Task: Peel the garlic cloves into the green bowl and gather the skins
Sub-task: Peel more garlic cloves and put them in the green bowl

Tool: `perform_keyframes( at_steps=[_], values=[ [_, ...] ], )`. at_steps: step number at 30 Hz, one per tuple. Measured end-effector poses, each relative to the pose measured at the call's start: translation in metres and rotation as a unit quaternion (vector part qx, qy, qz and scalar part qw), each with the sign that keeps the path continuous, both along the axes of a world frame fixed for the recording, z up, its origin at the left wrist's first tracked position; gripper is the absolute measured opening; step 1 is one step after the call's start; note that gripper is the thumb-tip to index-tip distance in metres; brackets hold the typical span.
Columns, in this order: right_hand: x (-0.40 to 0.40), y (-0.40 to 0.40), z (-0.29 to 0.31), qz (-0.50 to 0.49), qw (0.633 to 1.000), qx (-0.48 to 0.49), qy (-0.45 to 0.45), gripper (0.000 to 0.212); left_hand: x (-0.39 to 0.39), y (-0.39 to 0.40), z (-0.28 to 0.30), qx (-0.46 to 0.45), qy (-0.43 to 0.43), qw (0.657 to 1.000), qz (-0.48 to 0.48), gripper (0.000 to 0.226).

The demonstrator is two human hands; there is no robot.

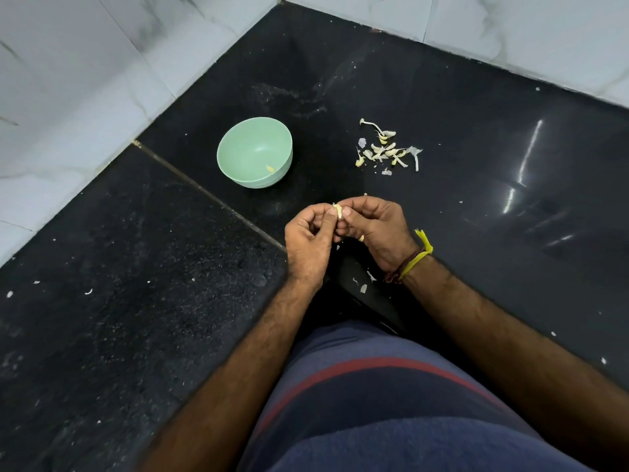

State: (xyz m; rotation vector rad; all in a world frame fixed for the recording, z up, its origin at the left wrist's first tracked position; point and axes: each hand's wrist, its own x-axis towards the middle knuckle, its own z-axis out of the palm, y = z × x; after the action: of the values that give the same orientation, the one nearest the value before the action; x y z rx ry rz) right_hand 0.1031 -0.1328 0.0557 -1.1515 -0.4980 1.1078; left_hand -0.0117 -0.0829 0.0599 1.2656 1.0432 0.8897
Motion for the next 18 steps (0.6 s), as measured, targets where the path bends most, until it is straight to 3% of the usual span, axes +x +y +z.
perform_keyframes(
  at_steps=[8, 18],
  values=[
    [-0.002, -0.001, 0.006, 0.004, 1.000, 0.007, -0.022, 0.021, -0.004, 0.002, 0.003, 0.033, 0.010, 0.999, -0.012, 0.006],
    [-0.007, 0.001, 0.007, -0.003, 0.995, -0.011, -0.098, 0.016, -0.005, 0.003, -0.008, 0.131, 0.105, 0.986, 0.002, 0.008]
  ],
)
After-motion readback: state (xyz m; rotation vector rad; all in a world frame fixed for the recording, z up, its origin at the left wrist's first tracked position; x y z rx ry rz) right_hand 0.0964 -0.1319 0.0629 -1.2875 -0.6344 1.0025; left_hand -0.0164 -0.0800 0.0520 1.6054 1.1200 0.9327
